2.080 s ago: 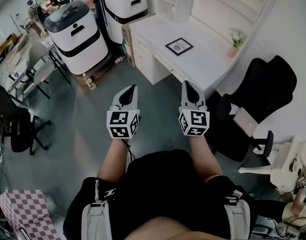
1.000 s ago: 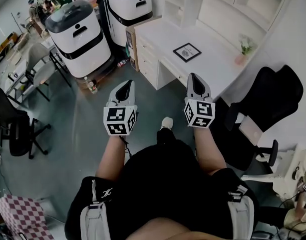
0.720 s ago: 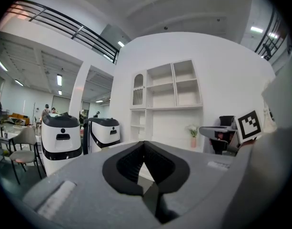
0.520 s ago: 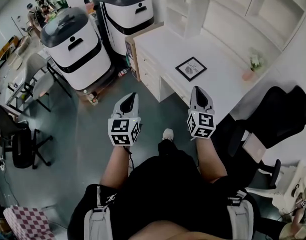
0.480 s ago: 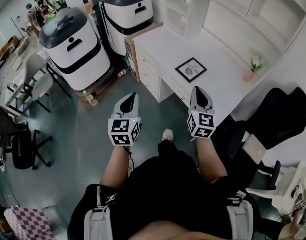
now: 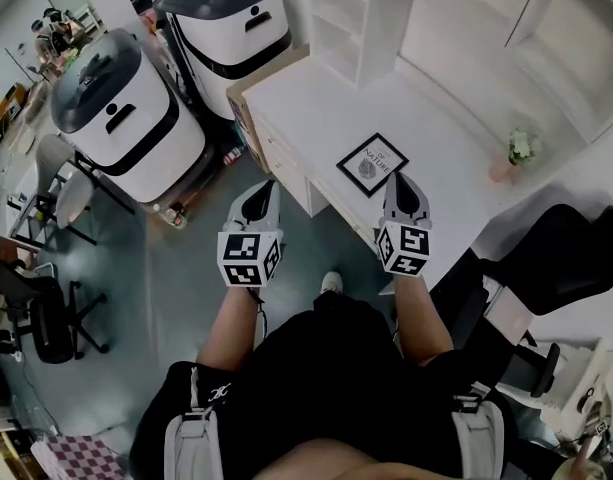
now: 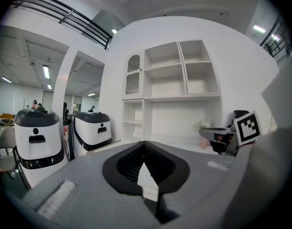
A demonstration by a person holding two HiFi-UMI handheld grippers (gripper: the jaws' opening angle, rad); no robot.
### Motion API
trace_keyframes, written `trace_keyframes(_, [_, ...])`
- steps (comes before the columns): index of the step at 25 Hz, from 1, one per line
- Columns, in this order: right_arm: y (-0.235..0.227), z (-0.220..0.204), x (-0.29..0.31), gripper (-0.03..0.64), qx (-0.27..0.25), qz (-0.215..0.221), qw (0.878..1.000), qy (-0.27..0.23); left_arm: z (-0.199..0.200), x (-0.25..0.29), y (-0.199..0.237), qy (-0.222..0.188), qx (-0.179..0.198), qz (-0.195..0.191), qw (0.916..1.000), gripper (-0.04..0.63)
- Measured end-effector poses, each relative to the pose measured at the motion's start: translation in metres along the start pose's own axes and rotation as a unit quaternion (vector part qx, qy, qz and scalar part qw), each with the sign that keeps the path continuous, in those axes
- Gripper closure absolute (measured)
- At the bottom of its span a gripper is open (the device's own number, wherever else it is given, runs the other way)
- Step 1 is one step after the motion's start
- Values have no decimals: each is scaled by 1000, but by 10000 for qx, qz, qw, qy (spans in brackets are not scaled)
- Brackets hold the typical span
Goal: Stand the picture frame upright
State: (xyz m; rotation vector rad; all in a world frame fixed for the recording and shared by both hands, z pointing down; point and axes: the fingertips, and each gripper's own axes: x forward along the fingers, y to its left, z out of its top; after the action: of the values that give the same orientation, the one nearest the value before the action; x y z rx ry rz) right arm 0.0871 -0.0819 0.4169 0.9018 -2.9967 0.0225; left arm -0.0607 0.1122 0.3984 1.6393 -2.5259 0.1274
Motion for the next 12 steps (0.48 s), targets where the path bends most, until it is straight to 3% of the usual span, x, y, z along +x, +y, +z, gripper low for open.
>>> trace_keyframes(12, [-77,3,99,615,166,-233,9995,132,33,146,-21,201,308,-387,9986,581])
